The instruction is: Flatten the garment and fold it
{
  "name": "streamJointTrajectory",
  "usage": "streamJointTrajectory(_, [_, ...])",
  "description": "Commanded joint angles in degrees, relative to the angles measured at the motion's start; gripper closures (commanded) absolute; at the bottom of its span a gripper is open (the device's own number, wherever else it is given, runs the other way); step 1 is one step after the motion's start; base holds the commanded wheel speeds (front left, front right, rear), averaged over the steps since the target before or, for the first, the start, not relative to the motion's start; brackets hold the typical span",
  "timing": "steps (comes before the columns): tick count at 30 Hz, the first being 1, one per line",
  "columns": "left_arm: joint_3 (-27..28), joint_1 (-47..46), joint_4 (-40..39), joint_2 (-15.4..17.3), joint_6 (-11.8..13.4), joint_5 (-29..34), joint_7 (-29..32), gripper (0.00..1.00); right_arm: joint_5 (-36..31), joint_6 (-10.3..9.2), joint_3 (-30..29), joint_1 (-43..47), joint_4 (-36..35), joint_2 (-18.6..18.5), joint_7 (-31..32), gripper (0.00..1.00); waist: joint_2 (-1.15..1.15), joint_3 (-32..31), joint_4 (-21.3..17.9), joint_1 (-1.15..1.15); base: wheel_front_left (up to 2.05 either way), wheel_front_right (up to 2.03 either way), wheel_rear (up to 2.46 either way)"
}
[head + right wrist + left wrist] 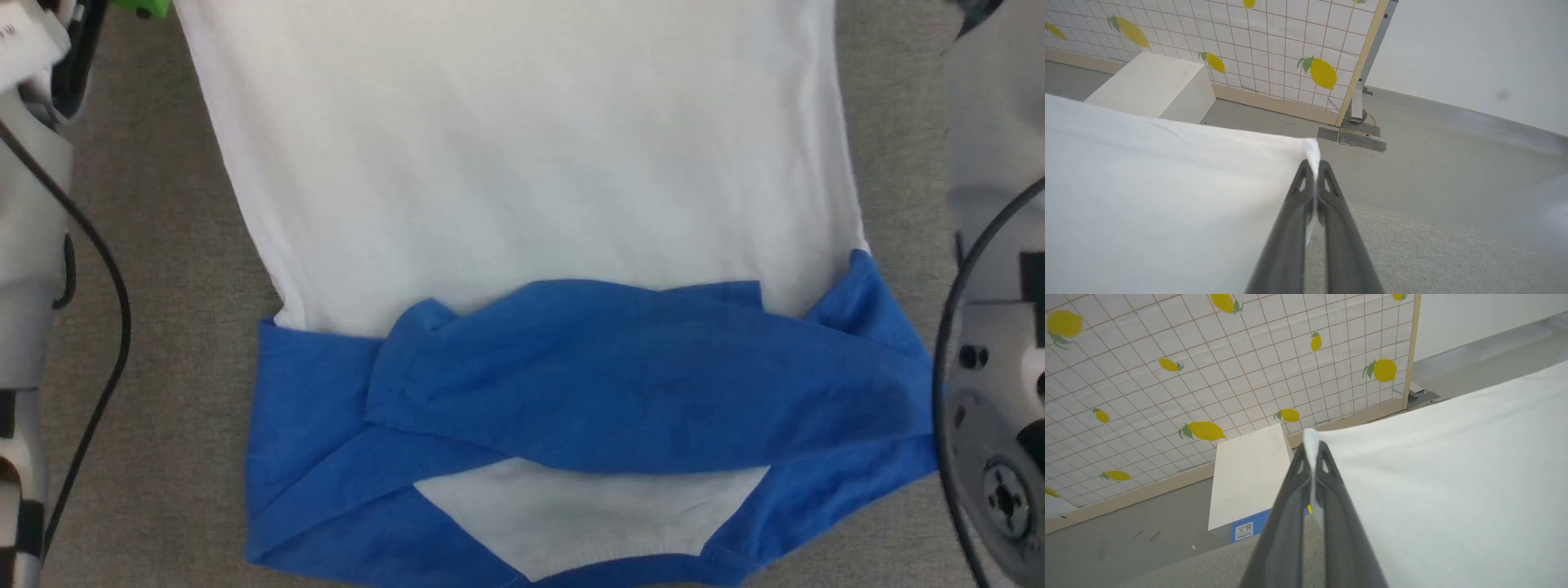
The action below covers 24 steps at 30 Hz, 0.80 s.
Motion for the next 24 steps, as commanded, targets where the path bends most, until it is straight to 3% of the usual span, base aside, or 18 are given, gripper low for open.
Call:
streamJointTrajectory(1, [-0.06, 1.69, 0.37, 0.59, 0.14, 0.27, -1.78, 1.0, 1.32, -0.1, 0.9, 2.24, 0.1, -0.14, -1.88, 1.0, 0.0, -4.42, -0.73, 0.0, 0.0, 0.0, 0.0])
streamJointTrajectory(8, [-0.35, 13.99, -2.46, 0.81, 0.13, -1.93, -7.16, 1.0, 8.43, -0.1, 9.43, 13.91, -4.25, -2.65, -10.49, 1.0, 0.0, -14.32, 0.13, 0.0, 0.0, 0.0, 0.0])
streamJointTrajectory(14, [0.2, 29.3, -11.29, 2.06, 2.58, -4.8, -7.86, 1.0, 16.01, -0.1, 13.98, 29.63, -14.96, -7.5, -12.55, 1.0, 0.0, -21.85, 1.64, 0.0, 0.0, 0.0, 0.0])
streamJointTrajectory(19, [0.76, 42.8, -20.56, 3.33, 5.23, -7.91, -6.18, 1.0, 19.02, -0.1, 13.58, 42.9, -25.0, -10.4, -11.34, 1.0, 0.0, -25.82, 2.41, 0.0, 0.0, 0.0, 0.0])
streamJointTrajectory(24, [0.91, 55.61, -29.35, 3.43, 8.07, -11.13, -5.22, 1.0, 20.09, -0.1, 10.2, 55.92, -34.02, -10.86, -7.24, 1.0, 0.0, -28.3, 2.74, 0.0, 0.0, 0.0, 0.0])
